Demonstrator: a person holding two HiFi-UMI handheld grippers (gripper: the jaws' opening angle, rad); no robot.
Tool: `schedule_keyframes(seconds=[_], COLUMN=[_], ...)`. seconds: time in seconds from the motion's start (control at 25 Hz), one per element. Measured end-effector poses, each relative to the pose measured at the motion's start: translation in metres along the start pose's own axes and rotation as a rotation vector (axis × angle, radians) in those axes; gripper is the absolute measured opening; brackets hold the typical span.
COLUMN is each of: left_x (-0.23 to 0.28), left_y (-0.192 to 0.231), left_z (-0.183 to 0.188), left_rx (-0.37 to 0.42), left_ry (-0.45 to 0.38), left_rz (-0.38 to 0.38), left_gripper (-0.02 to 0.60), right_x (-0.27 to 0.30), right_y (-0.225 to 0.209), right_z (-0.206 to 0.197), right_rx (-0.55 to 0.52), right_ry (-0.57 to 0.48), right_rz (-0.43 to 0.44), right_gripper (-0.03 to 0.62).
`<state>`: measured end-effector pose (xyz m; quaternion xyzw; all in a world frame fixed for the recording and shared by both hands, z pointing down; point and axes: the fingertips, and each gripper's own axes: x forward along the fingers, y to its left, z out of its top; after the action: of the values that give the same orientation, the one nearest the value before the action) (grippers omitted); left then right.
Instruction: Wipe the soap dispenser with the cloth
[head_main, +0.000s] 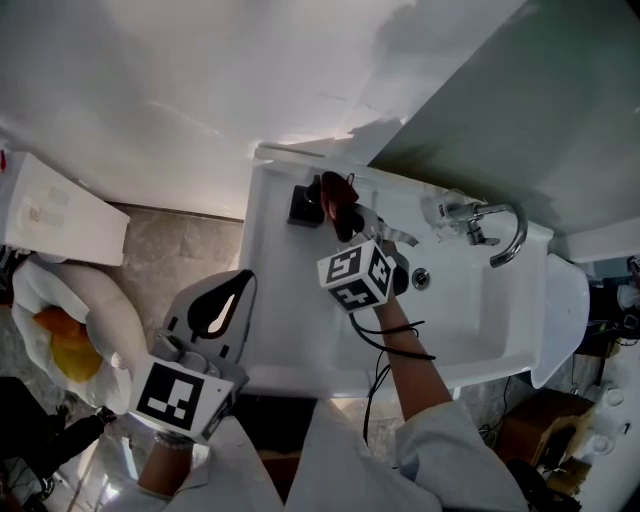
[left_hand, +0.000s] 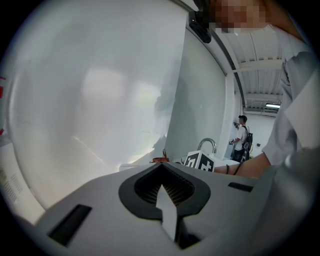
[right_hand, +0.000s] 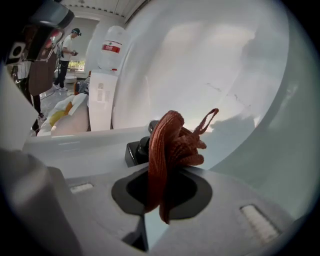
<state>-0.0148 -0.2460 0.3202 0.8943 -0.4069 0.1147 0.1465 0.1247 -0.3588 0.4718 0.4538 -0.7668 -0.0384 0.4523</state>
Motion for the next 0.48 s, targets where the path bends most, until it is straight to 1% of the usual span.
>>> schedule_keyframes(seconds=[0.08,0.16,0.28,0.48], left_x=[0.000,-0.001,0.000,0.000], left_y=[-0.003,-0.004,-0.002,0.002], left_z=[-0.002,-0.004,-0.006,-0.008], left_rx=[-0.034,-0.066,-0.071,-0.073], left_ry=[0.011,0.023,0.029,0.035], left_rz=[-0.003,-0.005,-0.001,0.000], left_gripper=[0.005,0.005,0.005,0.005], right_x=[0.008,0.015,0.026,0.040], right_y=[-0.002,-0.005,-0.005,-0.005], right_z=[-0.008,-0.014,-0.016,-0.012], right_rx=[-0.048,-0.119,-0.236,-0.383], right_ry=[0.024,0.047,0.058,0.064], right_rz=[0.013,0.028,0.077,0.140], right_gripper=[0.055,0.055,0.055,0.055])
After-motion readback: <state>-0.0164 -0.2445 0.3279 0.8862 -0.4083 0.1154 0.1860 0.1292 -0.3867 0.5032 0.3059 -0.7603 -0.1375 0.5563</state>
